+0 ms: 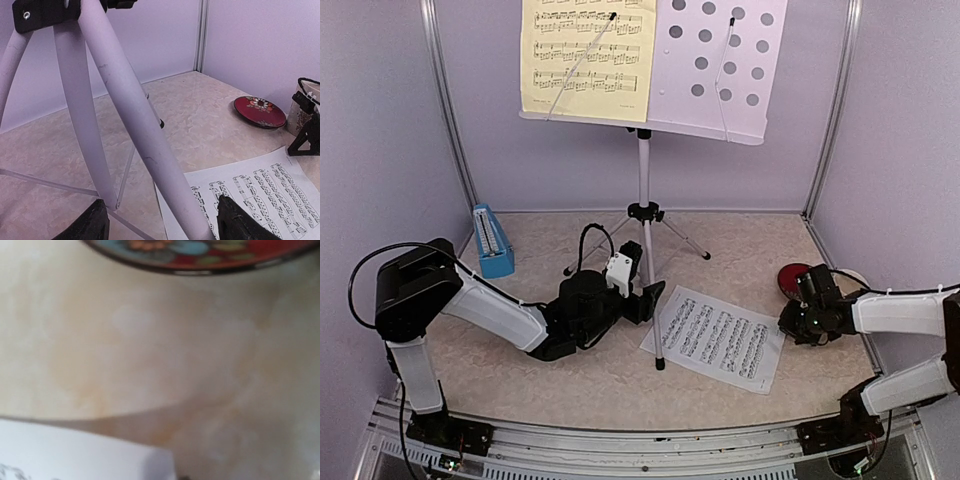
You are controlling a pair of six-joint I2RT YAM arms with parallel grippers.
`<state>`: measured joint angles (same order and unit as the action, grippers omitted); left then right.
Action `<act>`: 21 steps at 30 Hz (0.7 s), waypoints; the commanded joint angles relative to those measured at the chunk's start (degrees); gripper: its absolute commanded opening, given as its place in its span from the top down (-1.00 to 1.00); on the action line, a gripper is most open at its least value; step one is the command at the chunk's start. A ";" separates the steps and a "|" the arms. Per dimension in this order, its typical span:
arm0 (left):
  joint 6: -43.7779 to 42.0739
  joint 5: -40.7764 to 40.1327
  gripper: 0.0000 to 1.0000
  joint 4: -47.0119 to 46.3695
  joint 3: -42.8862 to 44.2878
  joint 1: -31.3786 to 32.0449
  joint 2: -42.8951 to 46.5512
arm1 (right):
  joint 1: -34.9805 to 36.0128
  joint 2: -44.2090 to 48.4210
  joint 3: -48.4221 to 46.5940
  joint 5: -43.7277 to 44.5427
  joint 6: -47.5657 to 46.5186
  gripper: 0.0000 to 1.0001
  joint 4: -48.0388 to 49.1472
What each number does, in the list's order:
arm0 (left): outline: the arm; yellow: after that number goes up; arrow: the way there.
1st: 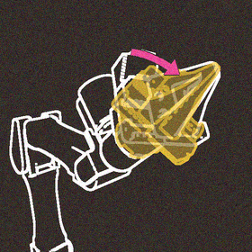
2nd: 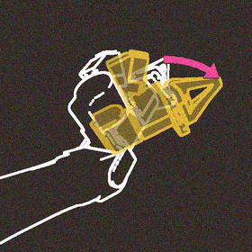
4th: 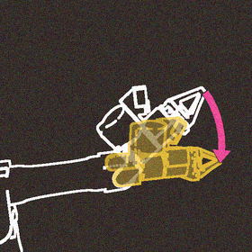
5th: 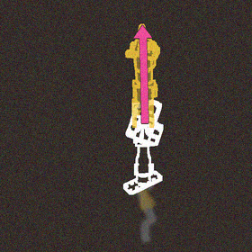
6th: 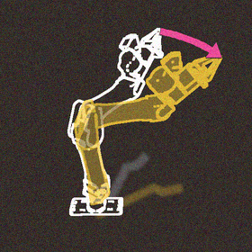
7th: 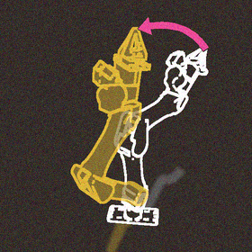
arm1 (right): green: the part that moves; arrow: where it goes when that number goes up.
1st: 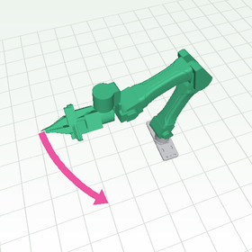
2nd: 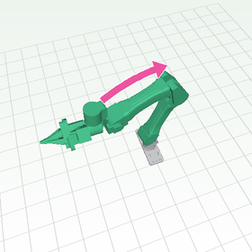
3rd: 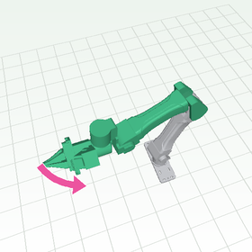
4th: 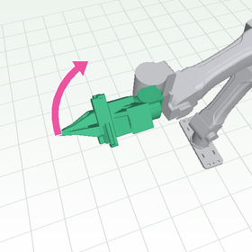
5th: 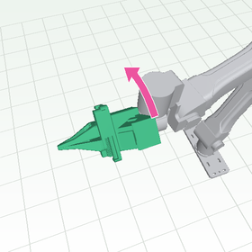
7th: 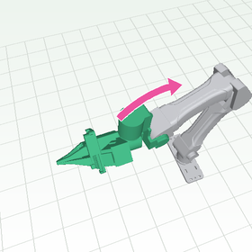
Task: Set up the instrument practice props
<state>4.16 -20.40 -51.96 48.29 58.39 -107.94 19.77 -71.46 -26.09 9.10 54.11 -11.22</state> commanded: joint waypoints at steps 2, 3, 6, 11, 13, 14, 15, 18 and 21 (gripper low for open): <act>-1.35 -1.87 -0.44 1.69 0.32 0.32 1.26 | -0.30 3.75 0.02 -0.18 -0.18 0.93 1.38; -1.39 -1.96 -0.44 1.74 0.31 0.37 1.36 | -0.34 4.64 -0.04 0.00 -0.47 1.00 1.20; -1.75 -2.16 -0.45 1.74 0.15 0.48 1.89 | -0.35 8.07 -0.48 0.60 -2.13 1.00 0.49; -2.71 -1.95 -0.46 1.71 -0.60 0.58 3.23 | -0.35 15.03 -1.74 1.75 -6.65 1.00 -0.78; -2.99 -1.79 -0.47 1.81 -0.94 0.58 3.79 | -0.30 17.21 -1.72 2.04 -7.66 1.00 -1.19; -3.18 -1.75 -0.47 1.78 -1.07 0.61 3.93 | -0.38 17.80 -1.82 1.70 -8.08 1.00 -1.51; -3.18 -1.75 -0.47 1.78 -1.21 0.66 4.15 | -0.43 17.85 -1.89 0.98 -8.10 1.00 -2.08; -3.20 -1.52 -0.48 1.73 -1.38 0.67 4.32 | -0.56 17.17 -1.02 -1.85 -8.93 0.39 -1.09; -3.21 -0.79 -0.48 1.68 -1.33 0.67 4.10 | -1.25 14.76 -0.45 -2.90 -9.32 -0.08 0.56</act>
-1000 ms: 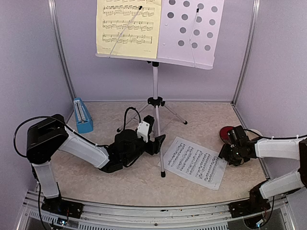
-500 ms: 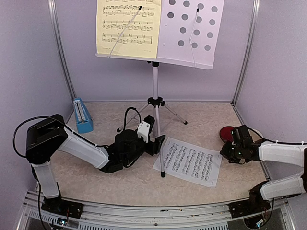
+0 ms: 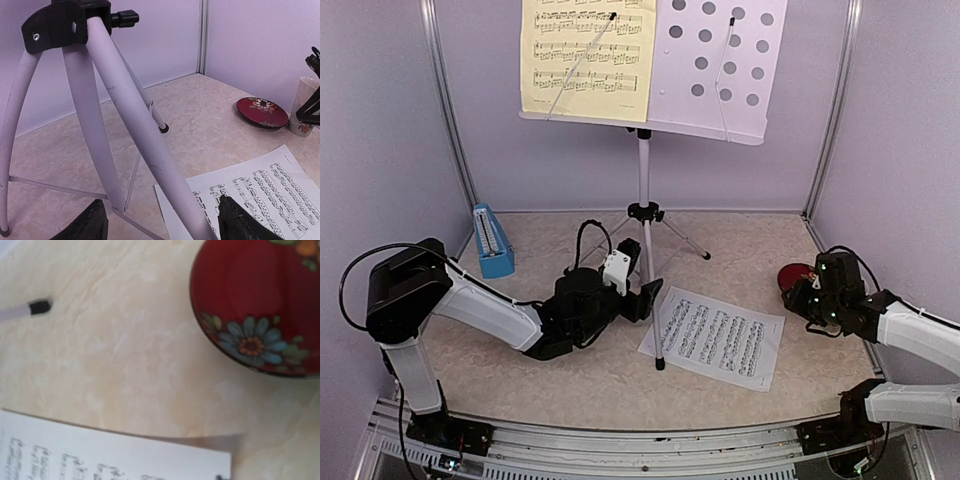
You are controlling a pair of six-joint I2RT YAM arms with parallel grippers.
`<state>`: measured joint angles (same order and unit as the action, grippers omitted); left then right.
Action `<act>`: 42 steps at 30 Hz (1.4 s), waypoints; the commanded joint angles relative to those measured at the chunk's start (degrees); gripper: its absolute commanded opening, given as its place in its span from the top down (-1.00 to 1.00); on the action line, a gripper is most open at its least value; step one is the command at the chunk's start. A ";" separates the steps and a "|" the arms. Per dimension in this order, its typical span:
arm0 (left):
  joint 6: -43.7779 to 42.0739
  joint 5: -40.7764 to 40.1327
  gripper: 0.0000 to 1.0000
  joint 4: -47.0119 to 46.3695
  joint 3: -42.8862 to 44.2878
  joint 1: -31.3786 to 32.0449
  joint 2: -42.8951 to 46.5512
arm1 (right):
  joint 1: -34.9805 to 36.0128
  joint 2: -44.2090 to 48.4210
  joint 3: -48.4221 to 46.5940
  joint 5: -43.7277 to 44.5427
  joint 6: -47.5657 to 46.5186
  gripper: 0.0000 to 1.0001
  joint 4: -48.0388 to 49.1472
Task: Set up the instrument practice props
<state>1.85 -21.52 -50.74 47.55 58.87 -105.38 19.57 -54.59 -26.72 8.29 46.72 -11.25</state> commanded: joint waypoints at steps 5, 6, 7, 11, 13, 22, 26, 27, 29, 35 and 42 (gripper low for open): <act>-0.70 0.74 -0.48 0.59 -0.87 0.28 1.25 | -2.11 -7.36 -0.68 -3.13 -2.65 -0.27 1.75; -0.21 0.80 -0.49 0.45 -1.37 0.21 1.59 | -2.21 -8.04 -0.41 -3.44 -2.71 -0.28 2.97; 0.41 1.09 -0.49 0.18 -2.24 0.15 2.18 | -2.36 -8.61 -0.14 -3.79 -2.70 -0.28 3.72; 3.17 5.58 -0.41 -3.11 -8.55 -0.55 5.85 | -3.33 -10.85 0.59 -4.12 -2.70 -0.29 5.45; 3.84 6.79 -0.34 -3.44 -11.52 -0.64 7.43 | -3.55 -11.50 0.91 -5.59 -2.61 -0.31 6.18; 6.71 11.65 0.22 2.88 -13.68 -2.06 4.70 | -5.07 -14.47 2.24 -9.34 -2.85 -0.32 10.68; 6.86 14.05 0.37 3.12 -11.97 -2.53 1.04 | -5.16 -15.47 2.58 -9.90 -2.89 -0.29 12.26; 6.86 14.34 0.39 3.11 -11.50 -2.53 0.27 | -5.16 -15.67 2.82 -10.36 -2.76 -0.28 12.84; 6.81 15.13 0.43 3.16 -10.76 -2.69 -1.08 | -5.13 -16.24 3.11 -10.86 -2.31 -0.25 13.58; 6.59 16.05 0.51 4.17 -8.66 -3.04 -3.52 | -5.16 -17.74 1.40 -6.21 -0.69 -0.23 8.89; 6.28 16.57 0.57 5.32 -6.86 -3.15 -5.59 | -5.11 -19.65 0.96 -5.53 -0.14 -0.23 8.14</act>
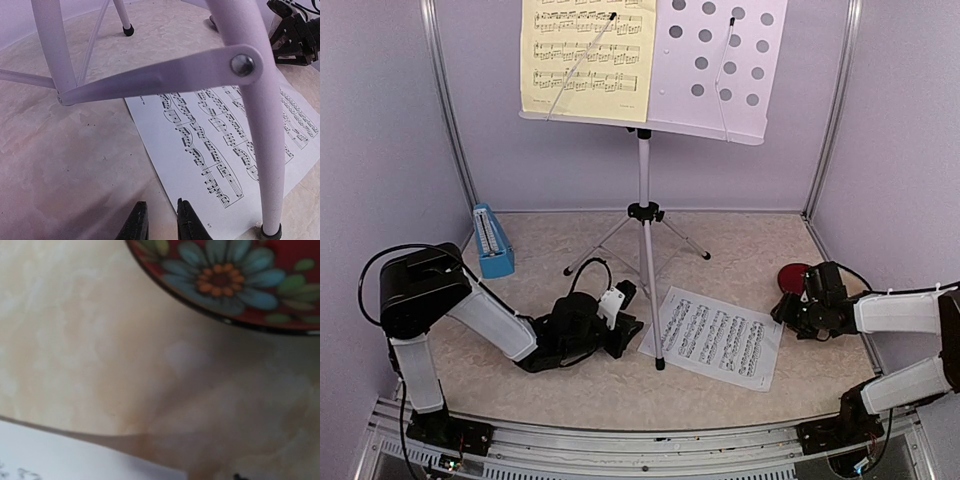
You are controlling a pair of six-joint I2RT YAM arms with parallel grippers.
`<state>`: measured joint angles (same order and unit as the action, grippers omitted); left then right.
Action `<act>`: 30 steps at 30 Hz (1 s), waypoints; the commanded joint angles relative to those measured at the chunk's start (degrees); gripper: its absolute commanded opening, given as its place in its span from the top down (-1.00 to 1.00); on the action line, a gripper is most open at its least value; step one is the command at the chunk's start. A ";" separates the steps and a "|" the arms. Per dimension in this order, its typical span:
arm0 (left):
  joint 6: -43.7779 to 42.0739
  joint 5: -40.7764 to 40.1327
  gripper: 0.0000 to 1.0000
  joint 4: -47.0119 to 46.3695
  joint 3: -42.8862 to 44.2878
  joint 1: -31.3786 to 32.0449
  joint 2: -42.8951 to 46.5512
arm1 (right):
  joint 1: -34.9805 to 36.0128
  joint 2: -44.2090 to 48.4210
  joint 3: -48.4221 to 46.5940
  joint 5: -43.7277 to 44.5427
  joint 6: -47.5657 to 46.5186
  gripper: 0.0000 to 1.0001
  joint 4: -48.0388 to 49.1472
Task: Set up the instrument practice props
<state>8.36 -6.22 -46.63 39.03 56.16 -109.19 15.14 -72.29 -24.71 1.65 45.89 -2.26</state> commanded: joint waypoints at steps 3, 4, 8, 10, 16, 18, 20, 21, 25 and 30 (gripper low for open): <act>-0.42 1.85 0.60 2.22 2.80 -0.44 -2.94 | -0.71 -3.82 -0.81 -0.63 0.36 -0.19 0.92; -0.49 1.85 0.61 2.52 3.07 -0.52 -3.30 | -0.72 -4.23 -0.66 -1.08 0.49 -0.18 1.49; -0.54 2.34 0.66 3.59 4.11 -0.74 -4.74 | -0.71 -4.52 0.03 -2.57 0.57 -0.12 3.65; -0.54 2.76 0.68 3.82 4.58 -0.89 -5.48 | -0.69 -4.36 0.04 -3.11 0.41 -0.09 4.07; -0.69 3.89 0.71 4.56 6.32 -0.97 -7.45 | -0.72 -1.87 0.41 -5.37 0.14 0.04 5.33; -0.79 3.86 0.71 4.70 6.65 -0.97 -7.82 | -0.70 -0.74 0.78 -6.15 0.10 0.09 6.20; -0.93 3.95 0.72 4.73 6.97 -0.97 -8.03 | -0.59 0.16 0.78 -6.83 0.08 0.13 6.42; -0.97 4.09 0.72 4.79 7.16 -1.03 -8.17 | -0.59 0.60 0.72 -7.09 -0.06 0.16 6.40; -1.30 4.36 0.73 4.96 7.82 -0.97 -8.66 | -0.63 1.13 1.13 -7.54 -0.51 0.22 6.61; -1.51 4.39 0.73 5.06 8.41 -0.97 -8.68 | -0.61 -1.12 1.24 -8.86 -1.04 0.31 7.70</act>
<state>8.10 -2.94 -42.28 46.06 55.31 -116.75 15.07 -72.12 -24.45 -5.61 45.78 3.49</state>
